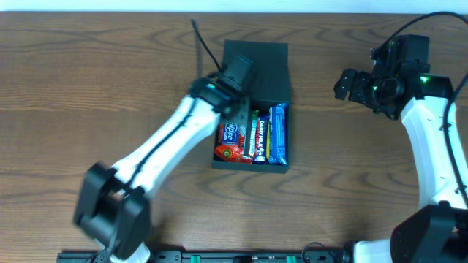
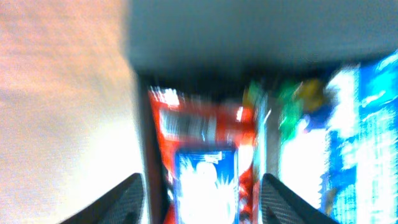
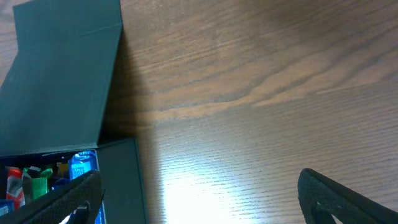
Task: Pack container
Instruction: 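Lower the Eclipse tin into the box's left side and release, then bring both grippers to the raised lid's two edges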
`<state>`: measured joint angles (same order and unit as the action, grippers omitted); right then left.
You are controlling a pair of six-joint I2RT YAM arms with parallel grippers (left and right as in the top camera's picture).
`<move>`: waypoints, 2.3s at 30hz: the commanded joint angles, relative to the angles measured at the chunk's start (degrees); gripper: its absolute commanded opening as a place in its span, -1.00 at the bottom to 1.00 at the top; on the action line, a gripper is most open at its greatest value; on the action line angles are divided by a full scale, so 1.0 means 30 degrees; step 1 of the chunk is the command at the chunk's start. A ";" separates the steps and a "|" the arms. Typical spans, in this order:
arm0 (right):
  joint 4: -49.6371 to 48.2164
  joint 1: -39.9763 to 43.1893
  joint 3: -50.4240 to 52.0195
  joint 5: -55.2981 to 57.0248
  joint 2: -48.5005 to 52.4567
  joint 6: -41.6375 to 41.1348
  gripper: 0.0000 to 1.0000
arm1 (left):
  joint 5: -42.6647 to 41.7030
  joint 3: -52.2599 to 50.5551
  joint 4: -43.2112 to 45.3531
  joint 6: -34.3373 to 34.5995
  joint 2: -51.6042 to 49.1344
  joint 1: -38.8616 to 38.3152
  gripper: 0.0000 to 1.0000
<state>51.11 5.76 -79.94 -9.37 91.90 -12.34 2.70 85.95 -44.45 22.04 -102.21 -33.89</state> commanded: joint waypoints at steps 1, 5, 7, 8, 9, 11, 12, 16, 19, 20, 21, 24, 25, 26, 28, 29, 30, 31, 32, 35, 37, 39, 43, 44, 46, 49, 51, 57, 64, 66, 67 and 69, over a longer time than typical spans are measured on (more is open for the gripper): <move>-0.0036 -0.0182 -0.0313 0.0051 0.0029 0.0277 0.99 | 0.1654 0.0801 0.0874 -0.0656 0.1625 0.1202 0.32; -0.0036 -0.0182 -0.0313 0.0044 0.0029 0.0277 0.98 | 0.1647 0.0801 0.2259 -0.1428 0.1603 0.2914 0.34; -0.0036 -0.0182 -0.0313 0.0044 0.0029 0.0277 0.98 | 0.1399 0.0794 0.2761 -0.1464 0.1224 0.3861 0.25; -0.0036 -0.0182 -0.0313 0.0051 0.0029 0.0277 0.99 | 0.1195 0.0801 0.2922 -0.1617 0.1027 0.4167 0.21; -0.0036 -0.0182 -0.0313 0.0051 0.0029 0.0277 0.99 | 0.0867 0.0801 0.3075 -0.1792 0.0809 0.4452 0.18; -0.0036 -0.0182 -0.0313 0.0051 0.0029 0.0277 0.99 | 0.0000 0.0794 0.3461 -0.1945 0.0284 0.4954 0.17; -0.0036 -0.0182 -0.0313 0.0044 0.0029 0.0270 0.99 | -0.0444 0.0801 0.3650 -0.1945 -0.0036 0.5151 0.17; -0.0029 -0.0182 -0.0313 0.0036 0.0029 0.0131 0.99 | -0.2433 0.0801 0.4721 -0.2841 -0.1508 0.5603 0.17; -0.0036 -0.0182 -0.0313 0.0044 0.0029 0.0138 0.99 | -0.2958 0.0801 0.5566 -0.2929 -0.2455 0.5748 0.16; -0.0036 -0.0182 -0.0313 0.0029 0.0029 0.0131 0.98 | -0.3446 0.0801 0.5850 -0.2929 -0.2732 0.5872 0.15; -0.0044 -0.0182 -0.0313 0.0029 0.0029 0.0131 0.99 | -0.4073 0.0801 0.6091 -0.2922 -0.2965 0.6025 0.16; -0.0437 -0.0182 -0.0313 -0.0117 0.0029 -0.0503 0.98 | -0.6382 0.0801 0.7016 -0.2667 -0.3738 0.6703 0.19; -0.0750 -0.0182 -0.0313 -0.0175 0.0029 -0.0714 0.98 | -0.6696 0.0801 0.7213 -0.2353 -0.3956 0.6900 0.18; -0.0867 -0.0182 -0.0313 -0.0197 0.0029 -0.0947 0.99 | -0.7096 0.0801 0.7395 -0.2011 -0.4175 0.7162 0.15; -0.1042 -0.0182 -0.0313 -0.0328 0.0036 -0.1785 0.98 | -0.8102 0.0801 0.7716 -0.1428 -0.4554 0.7694 0.11; -0.1406 -0.0189 -0.0313 -0.0590 0.0036 -0.2178 0.99 | -0.8641 0.0801 0.7810 -0.1246 -0.4699 0.7919 0.08; -0.1705 -0.0197 -0.0313 -0.0765 0.0036 -0.2361 0.98 | -0.9260 0.0801 0.7919 -0.1129 -0.4809 0.8123 0.06; -0.1960 -0.0197 -0.0313 -0.0903 0.0036 -0.2506 0.99 | -0.9690 0.0801 0.7956 -0.1035 -0.4903 0.8269 0.02; -0.2142 -0.0197 -0.0313 -0.0911 0.0036 -0.2769 0.98 | -1.0171 0.0801 0.7956 -0.1049 -0.4932 0.8393 -0.01; -0.2419 -0.0197 -0.0313 -0.0940 0.0036 -0.3657 0.98 | -1.1795 0.0801 0.7949 -0.1071 -0.4940 0.8612 -0.29; -0.2426 -0.0197 -0.0313 -0.1035 0.0117 -0.4539 0.99 | -1.2823 0.0801 0.7905 -0.1071 -0.4940 0.8663 -0.67; -0.2572 -0.0248 -0.0291 -0.1290 0.0321 -0.4670 0.74 | -1.3435 0.0794 0.7839 -0.1064 -0.4940 0.8663 -0.88; -0.2943 -0.0568 -0.0277 -0.1537 0.1625 -0.5632 -0.98 | -1.2910 0.0794 0.7832 -0.1056 -0.4940 0.8663 -0.88; -0.2965 -0.0656 -0.0277 -0.1537 0.1996 -0.6018 -0.97 | -1.2604 0.0794 0.7796 -0.1049 -0.4940 0.8663 -0.88; -0.3024 -0.0882 -0.0277 -0.1537 0.2849 -0.6761 -0.98 | -1.1963 0.0794 0.7628 -0.0299 -0.4940 0.8663 -0.88; -0.3300 -0.1341 -0.0277 -0.1756 0.4233 -0.7169 -0.97 | -1.1111 0.0794 0.7548 0.1683 -0.5107 0.8663 -0.89; -0.3876 -0.1617 -0.0277 -0.2659 0.5260 -0.6929 -0.97 | -1.1038 0.0794 0.7541 0.2251 -0.5377 0.8663 -0.88; -0.7395 -0.1778 -0.0277 -0.7832 0.8422 -0.5836 -0.97 | -1.2429 0.0801 0.8262 0.3985 -0.6980 0.8663 -0.88; -0.9843 -0.1144 -0.1005 -1.1271 1.1052 -0.7198 -0.97 | -1.3814 0.2754 0.8743 0.5319 -0.9326 0.8743 -0.89; -0.9668 -0.0998 -0.1916 -1.1846 1.1941 -0.7235 -0.97 | -1.4280 0.4575 0.7883 0.5668 -1.0491 0.8743 -0.89; -0.9551 -0.0976 -0.2310 -1.2050 1.2218 -0.7235 -0.97 | -1.4258 0.5311 0.7264 0.5668 -1.0892 0.8750 -0.89; -0.8772 -0.0991 -0.3359 -1.2050 1.2764 -0.7155 -0.97 | -1.4440 0.6608 0.6390 0.5435 -1.1584 0.8757 -0.88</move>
<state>23.35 2.44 -86.19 -41.58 128.35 -33.08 -38.24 101.01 -23.55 37.71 -135.00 -7.97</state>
